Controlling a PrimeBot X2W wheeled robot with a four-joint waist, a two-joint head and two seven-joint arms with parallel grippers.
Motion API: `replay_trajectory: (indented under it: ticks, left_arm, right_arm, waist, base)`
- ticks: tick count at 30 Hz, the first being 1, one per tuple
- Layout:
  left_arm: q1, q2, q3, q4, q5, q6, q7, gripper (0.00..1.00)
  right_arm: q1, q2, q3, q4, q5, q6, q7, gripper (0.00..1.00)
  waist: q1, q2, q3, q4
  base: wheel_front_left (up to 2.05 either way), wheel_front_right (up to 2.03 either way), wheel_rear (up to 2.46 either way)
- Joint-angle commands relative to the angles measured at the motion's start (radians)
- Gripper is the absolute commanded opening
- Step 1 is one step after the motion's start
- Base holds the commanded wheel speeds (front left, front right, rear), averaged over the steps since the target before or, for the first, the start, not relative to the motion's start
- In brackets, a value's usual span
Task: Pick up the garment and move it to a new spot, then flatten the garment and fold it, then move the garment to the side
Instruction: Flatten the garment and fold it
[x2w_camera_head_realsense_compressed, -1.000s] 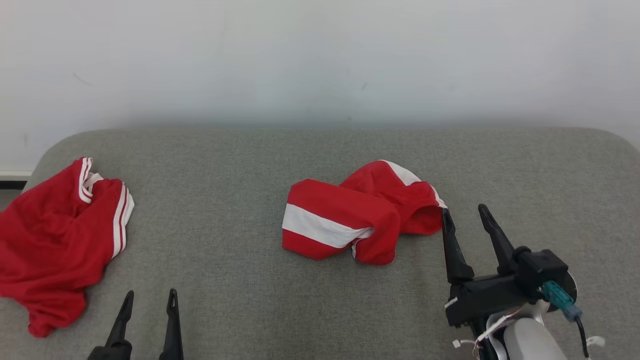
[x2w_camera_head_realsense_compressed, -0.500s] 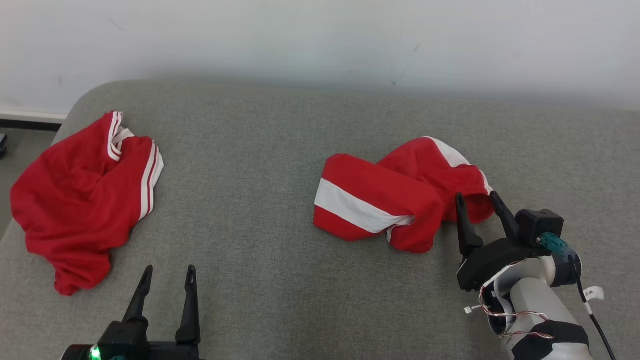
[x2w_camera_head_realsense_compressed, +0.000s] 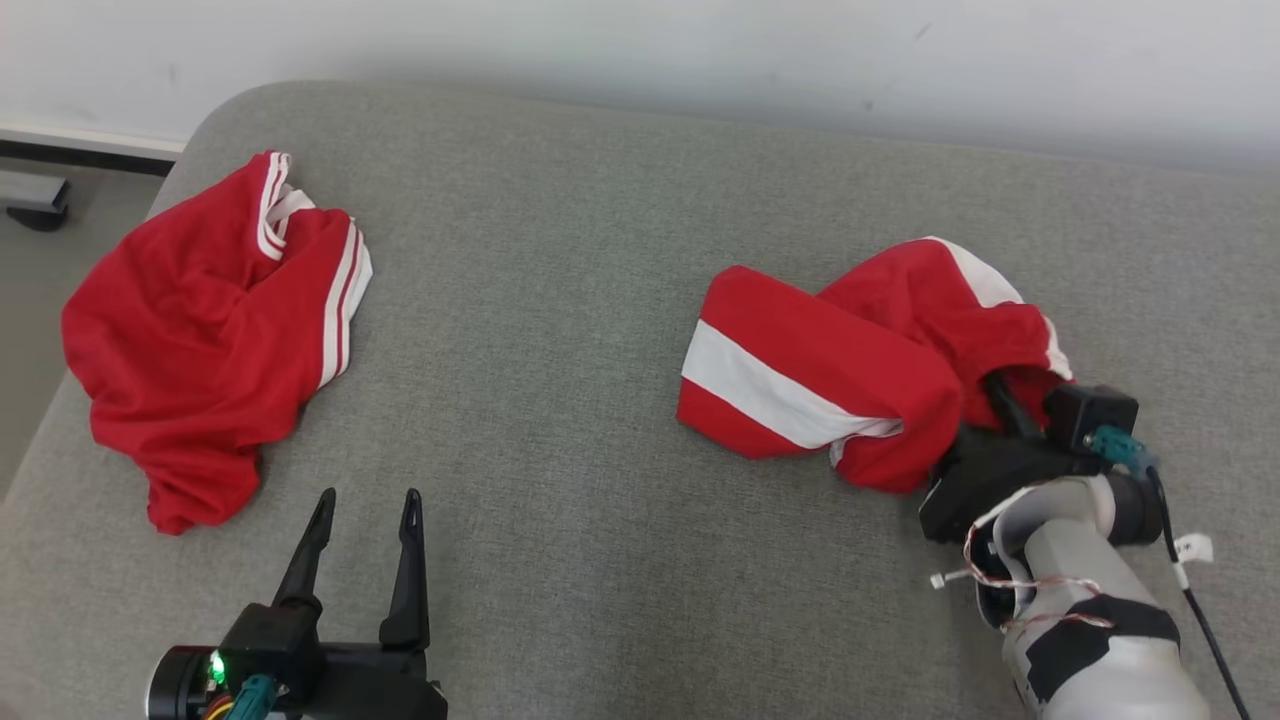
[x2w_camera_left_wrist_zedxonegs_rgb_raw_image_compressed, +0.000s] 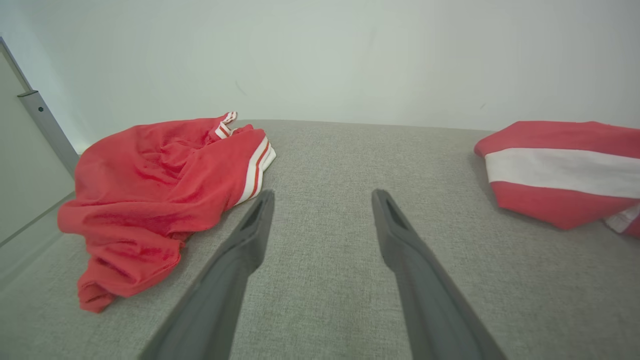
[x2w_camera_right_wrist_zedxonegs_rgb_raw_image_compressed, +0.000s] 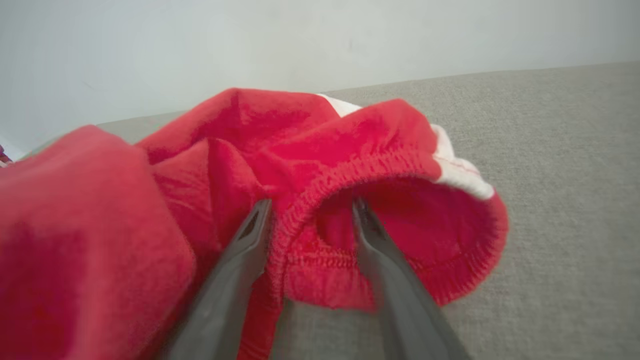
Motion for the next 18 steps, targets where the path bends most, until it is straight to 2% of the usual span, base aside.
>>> replay_trajectory:
  ticks: [1,9,18]
  left_arm:
    - [-0.009,-0.001,-0.001,0.003,-0.006,0.006,-0.003,1.0]
    - [0.04,-0.001,0.014,0.013,-0.01,0.007,-0.003,1.0]
    - [0.076,-0.001,0.005,0.023,-0.007,-0.005,-0.003,1.0]
  right_arm:
    - [-0.014,-0.004,0.001,-0.014,-0.003,-0.002,0.0,0.0]
    - [0.08,-0.009,0.067,-0.221,-0.02,-0.002,0.0,0.0]
    - [0.299,-0.078,0.294,-0.541,0.012,-0.002,0.0,0.0]
  waist:
    - [-0.0002,-0.0001,0.004,0.007]
    - [-0.0002,-0.0001,-0.056,-0.038]
    - [-0.0002,-0.0001,-0.139,-0.11]
  base:
    - [0.0,0.0,0.0]
    - [0.0,0.0,0.0]
    - [0.0,0.0,0.0]
